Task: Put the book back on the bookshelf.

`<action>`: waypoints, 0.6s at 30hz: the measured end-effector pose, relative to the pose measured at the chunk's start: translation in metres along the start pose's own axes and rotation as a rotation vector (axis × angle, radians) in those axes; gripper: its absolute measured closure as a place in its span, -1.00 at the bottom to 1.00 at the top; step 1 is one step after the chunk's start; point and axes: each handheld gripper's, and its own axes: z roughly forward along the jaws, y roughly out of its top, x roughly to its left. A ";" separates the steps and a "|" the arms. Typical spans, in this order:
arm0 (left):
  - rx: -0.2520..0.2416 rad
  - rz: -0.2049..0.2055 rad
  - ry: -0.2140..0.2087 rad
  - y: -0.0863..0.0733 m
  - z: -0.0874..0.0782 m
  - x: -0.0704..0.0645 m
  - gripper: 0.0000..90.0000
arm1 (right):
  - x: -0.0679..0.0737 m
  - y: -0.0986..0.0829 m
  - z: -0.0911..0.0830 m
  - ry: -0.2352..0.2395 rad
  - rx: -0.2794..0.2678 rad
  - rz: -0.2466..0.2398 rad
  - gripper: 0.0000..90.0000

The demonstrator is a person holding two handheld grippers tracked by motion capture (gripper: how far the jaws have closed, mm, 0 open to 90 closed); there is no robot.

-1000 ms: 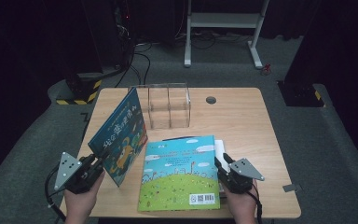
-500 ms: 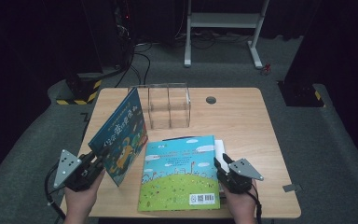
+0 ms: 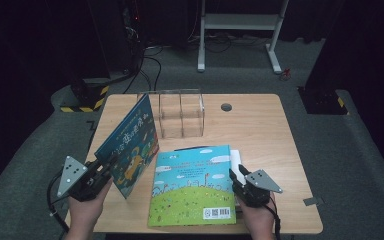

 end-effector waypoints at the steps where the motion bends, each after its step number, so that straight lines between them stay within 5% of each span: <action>1: 0.001 0.008 0.000 0.001 0.001 -0.001 0.75 | 0.000 0.000 0.000 0.000 0.000 0.001 0.35; 11: -0.004 0.009 -0.009 0.002 0.003 0.000 0.79 | -0.001 0.000 -0.001 0.000 0.003 0.003 0.35; 18: 0.004 -0.014 -0.073 0.002 0.005 0.005 0.77 | 0.000 0.000 0.000 0.001 0.003 0.003 0.35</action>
